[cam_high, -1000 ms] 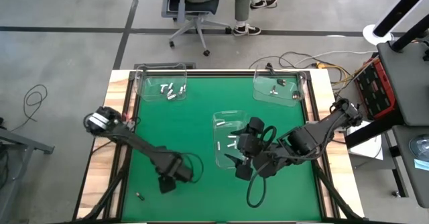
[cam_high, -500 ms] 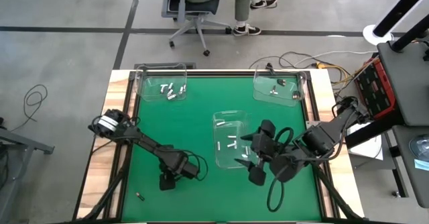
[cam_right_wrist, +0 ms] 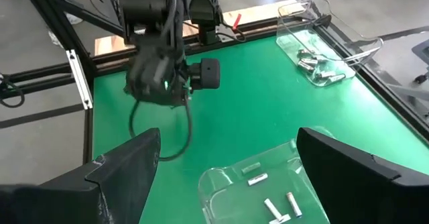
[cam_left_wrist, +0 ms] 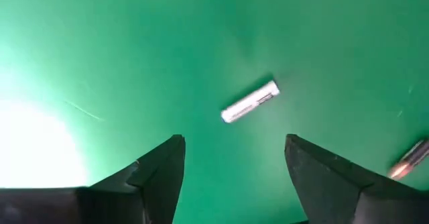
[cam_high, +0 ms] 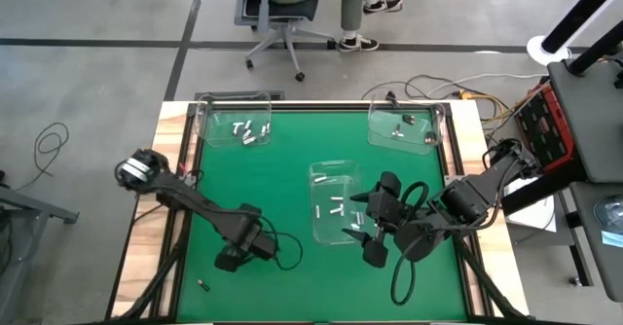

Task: Sort batteries
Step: Put the white battery into the bottom transparent bin

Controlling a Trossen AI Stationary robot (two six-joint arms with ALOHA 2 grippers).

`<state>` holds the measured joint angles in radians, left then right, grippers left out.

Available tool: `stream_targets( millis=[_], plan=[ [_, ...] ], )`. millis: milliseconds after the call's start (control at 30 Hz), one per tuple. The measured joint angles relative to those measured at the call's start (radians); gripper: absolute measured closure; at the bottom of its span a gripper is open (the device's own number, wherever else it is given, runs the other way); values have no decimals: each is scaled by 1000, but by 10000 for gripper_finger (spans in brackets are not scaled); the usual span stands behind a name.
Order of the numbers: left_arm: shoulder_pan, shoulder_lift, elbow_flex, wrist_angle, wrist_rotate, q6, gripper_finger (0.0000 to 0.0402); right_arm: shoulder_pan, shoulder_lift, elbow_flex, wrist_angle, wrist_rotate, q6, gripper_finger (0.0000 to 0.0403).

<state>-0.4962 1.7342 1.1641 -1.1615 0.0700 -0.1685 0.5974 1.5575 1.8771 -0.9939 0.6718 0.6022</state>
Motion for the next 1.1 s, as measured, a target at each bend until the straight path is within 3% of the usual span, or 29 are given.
stream_targets(
  millis=[200,433,800,967,1100],
  plan=[
    [-59,-49,-29,47,-22,348,183,23,2,0,-3,-1,38,60],
    [-104,-3,-82,109,-62,482,221,63,2,0,-4,0,109,61],
    [-110,84,-147,269,-48,394,319,84,3,0,-4,1,171,87],
    [-110,97,-165,292,-55,282,380,88,1,0,-5,0,184,100],
    [-110,83,-161,295,-68,145,389,100,-27,0,-7,-12,187,109]
  ],
)
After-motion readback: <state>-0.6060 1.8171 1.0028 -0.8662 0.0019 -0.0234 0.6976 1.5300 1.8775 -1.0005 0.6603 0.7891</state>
